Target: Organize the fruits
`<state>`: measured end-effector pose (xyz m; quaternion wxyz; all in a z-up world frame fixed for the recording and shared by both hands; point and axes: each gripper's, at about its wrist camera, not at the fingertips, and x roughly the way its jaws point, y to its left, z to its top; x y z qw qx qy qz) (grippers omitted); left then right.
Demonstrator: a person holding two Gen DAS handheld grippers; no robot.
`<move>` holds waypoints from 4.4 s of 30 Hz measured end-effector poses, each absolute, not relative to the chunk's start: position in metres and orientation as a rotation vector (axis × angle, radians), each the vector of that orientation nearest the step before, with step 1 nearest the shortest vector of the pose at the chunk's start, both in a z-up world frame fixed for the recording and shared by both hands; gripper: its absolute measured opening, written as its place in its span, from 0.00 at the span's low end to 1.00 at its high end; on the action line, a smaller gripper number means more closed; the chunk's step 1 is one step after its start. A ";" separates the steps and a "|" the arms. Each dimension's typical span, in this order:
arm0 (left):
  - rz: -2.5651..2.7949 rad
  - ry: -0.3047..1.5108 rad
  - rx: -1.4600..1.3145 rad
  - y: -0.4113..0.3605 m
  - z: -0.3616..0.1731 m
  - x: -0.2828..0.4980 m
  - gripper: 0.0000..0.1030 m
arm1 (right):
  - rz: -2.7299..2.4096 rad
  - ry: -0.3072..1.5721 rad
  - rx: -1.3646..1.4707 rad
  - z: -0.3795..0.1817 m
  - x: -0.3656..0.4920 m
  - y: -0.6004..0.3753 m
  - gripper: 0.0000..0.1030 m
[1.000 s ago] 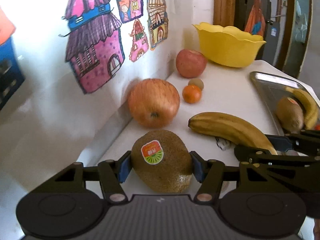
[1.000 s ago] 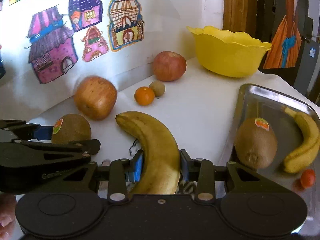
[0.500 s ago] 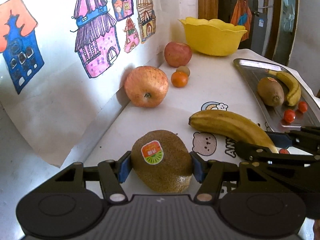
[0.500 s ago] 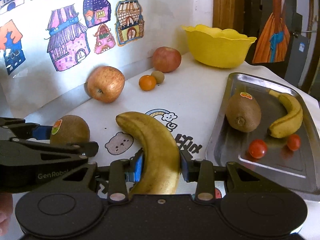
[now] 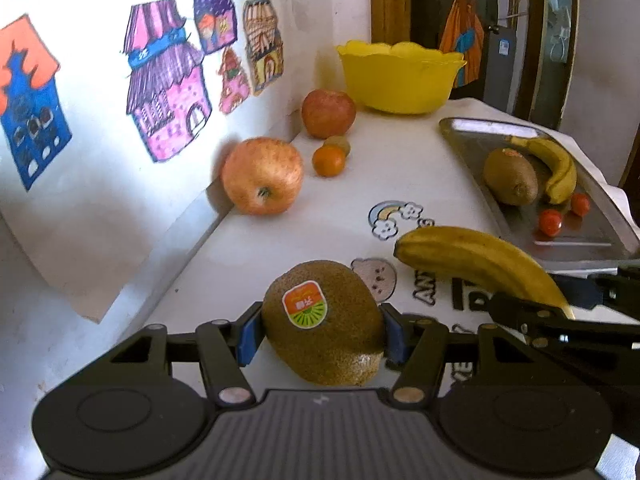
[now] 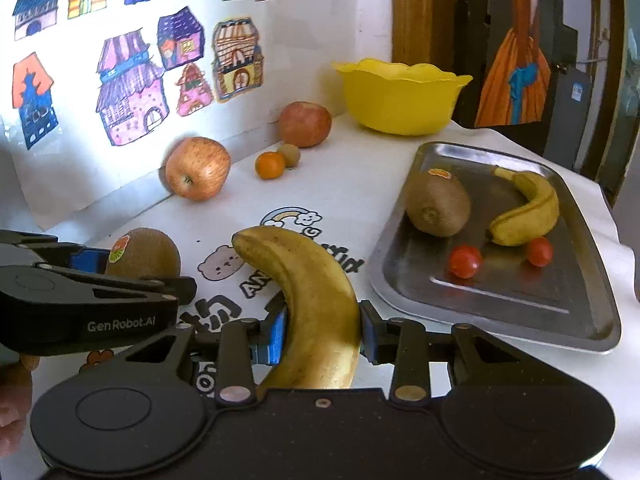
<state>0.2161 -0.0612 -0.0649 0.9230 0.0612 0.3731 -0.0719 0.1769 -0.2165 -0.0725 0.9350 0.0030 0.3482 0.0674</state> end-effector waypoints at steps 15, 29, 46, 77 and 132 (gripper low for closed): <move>-0.221 0.706 0.154 -0.119 -0.058 0.227 0.62 | 0.063 0.610 0.154 -0.058 0.158 -0.277 0.38; -0.257 0.628 0.121 -0.191 -0.030 0.261 0.63 | -0.001 0.511 0.259 -0.018 0.172 -0.366 0.38; -0.309 0.610 0.184 -0.263 -0.035 0.327 0.63 | -0.116 0.554 0.375 -0.042 0.243 -0.437 0.38; -0.307 0.687 0.256 -0.297 -0.060 0.343 0.62 | -0.118 0.608 0.413 -0.062 0.247 -0.452 0.60; -0.108 0.708 0.142 -0.034 -0.033 0.240 0.99 | -0.158 0.870 0.251 -0.040 0.162 -0.240 0.99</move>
